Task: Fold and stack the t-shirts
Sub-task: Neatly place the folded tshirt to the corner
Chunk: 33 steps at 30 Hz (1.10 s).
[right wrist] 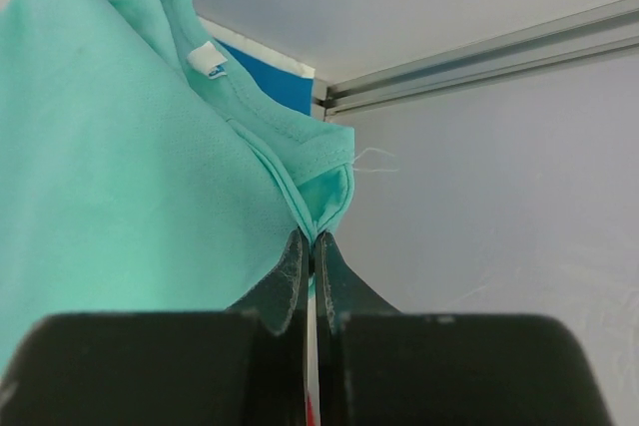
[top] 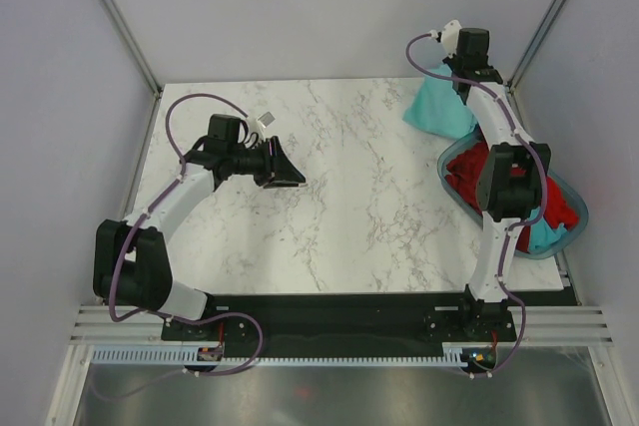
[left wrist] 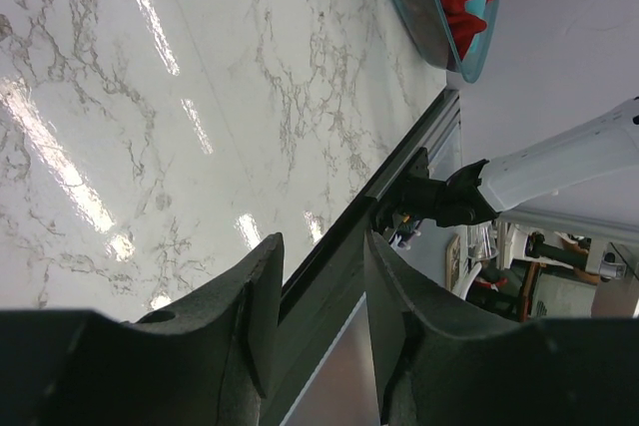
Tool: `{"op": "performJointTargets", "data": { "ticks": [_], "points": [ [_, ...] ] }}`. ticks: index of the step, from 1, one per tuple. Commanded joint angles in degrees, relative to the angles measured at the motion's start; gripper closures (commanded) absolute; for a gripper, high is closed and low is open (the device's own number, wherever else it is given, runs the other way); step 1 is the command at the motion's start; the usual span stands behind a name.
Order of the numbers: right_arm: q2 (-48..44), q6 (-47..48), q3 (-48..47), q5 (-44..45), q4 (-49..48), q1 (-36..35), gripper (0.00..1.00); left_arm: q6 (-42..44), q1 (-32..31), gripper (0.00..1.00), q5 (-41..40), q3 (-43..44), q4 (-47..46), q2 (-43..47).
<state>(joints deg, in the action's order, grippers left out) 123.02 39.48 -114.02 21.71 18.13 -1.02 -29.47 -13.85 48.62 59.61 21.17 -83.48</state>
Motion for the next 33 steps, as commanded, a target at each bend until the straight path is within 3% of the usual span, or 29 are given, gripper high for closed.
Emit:
{"op": "performJointTargets", "data": {
  "ticks": [1,16,33],
  "points": [
    [1.08,4.88,-3.67,-1.41,-6.61,2.49,1.0,1.7,0.22,0.55,1.92,-0.02,0.01,2.36],
    [15.75,12.81,-18.16,-9.67,-15.75,8.48,1.0,2.14,0.22,0.55,1.56,-0.11,0.01,1.57],
    [28.58,10.88,-29.68,-18.81,-24.18,11.91,1.0,2.32,0.31,0.55,2.09,0.24,0.01,-1.77]
  ]
}}
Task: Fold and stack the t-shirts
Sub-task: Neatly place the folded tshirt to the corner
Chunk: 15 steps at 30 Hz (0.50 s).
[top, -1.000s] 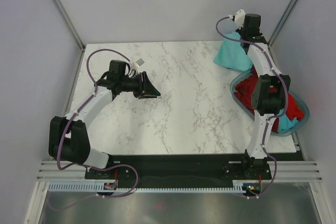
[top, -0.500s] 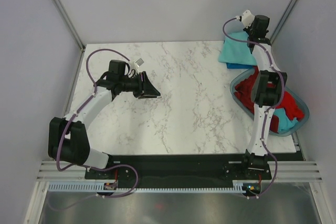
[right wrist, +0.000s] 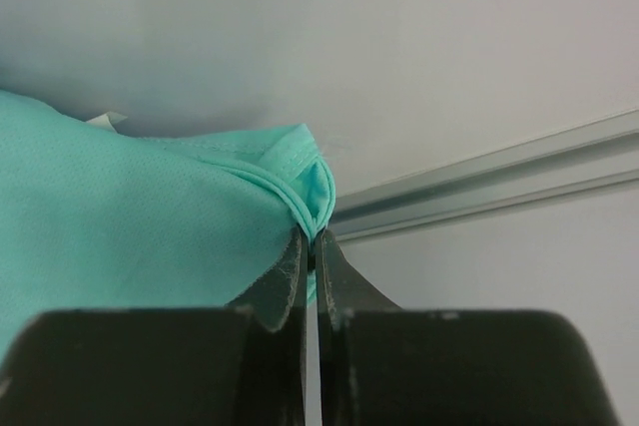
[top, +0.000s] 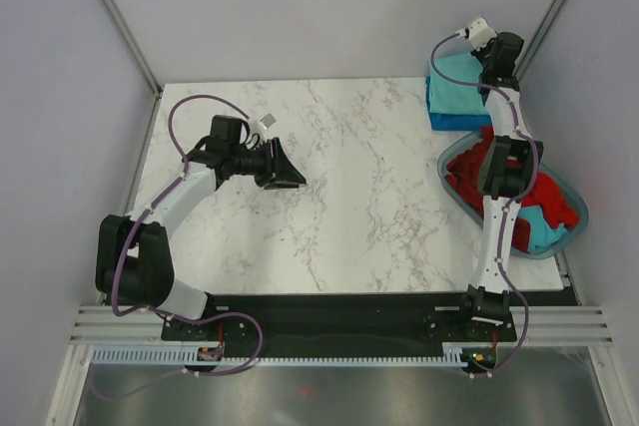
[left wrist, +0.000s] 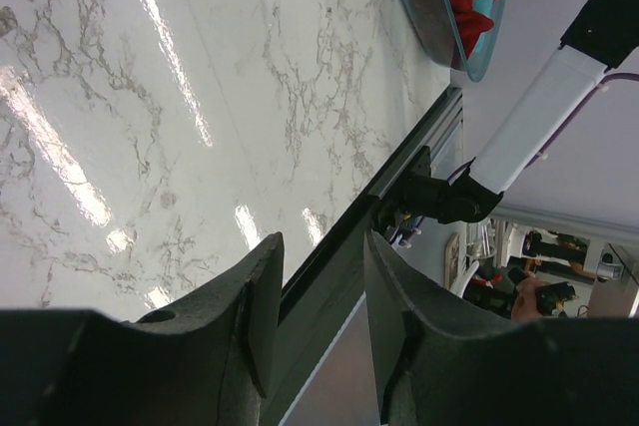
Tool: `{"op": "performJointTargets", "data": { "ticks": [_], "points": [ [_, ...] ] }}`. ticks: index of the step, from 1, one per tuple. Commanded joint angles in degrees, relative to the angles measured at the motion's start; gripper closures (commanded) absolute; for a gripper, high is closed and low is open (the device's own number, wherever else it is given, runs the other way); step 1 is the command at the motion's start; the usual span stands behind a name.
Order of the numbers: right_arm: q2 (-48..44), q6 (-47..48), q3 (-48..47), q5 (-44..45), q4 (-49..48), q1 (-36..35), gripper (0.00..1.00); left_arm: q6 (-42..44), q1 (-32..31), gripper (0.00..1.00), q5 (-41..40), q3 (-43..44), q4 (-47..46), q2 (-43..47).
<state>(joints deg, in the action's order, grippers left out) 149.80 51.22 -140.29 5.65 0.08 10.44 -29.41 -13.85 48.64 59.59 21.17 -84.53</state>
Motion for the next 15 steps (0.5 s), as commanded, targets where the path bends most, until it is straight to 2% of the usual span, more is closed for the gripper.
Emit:
{"op": "performJointTargets", "data": {
  "ticks": [1,3,4,6,7,9,11,15],
  "points": [
    [2.68,-1.56,-3.41,-2.84,-7.36,0.55,0.93,2.25,0.31,0.55,1.9,0.26,0.01,-0.98],
    [3.13,-5.77,-3.41,-4.24,-11.49,1.08,0.76,2.34,0.31,0.55,1.72,0.26,0.01,-1.07],
    [3.48,-7.35,-3.5,-4.42,-12.29,1.16,0.71,2.34,0.31,0.55,1.63,0.26,0.1,-1.16],
    [3.4,-11.22,-4.46,-3.63,-12.74,1.16,0.66,2.34,0.31,0.55,1.54,0.26,0.01,-1.34],
    [2.7,-12.71,-4.55,-3.02,-12.47,0.99,0.59,2.43,0.4,0.55,1.46,0.26,0.01,-1.42],
    [0.86,-16.74,-1.85,-2.49,-11.33,0.46,0.55,2.34,0.4,0.55,1.54,0.35,0.01,-1.16],
    [-4.32,-18.43,6.28,-1.88,-11.93,-1.02,0.5,2.43,0.49,0.55,1.28,0.61,0.01,-0.29],
    [-14.78,-18.79,23.01,-2.92,-13.26,-4.01,0.47,2.34,0.66,0.55,0.93,0.09,0.01,1.47]
  ]
}}
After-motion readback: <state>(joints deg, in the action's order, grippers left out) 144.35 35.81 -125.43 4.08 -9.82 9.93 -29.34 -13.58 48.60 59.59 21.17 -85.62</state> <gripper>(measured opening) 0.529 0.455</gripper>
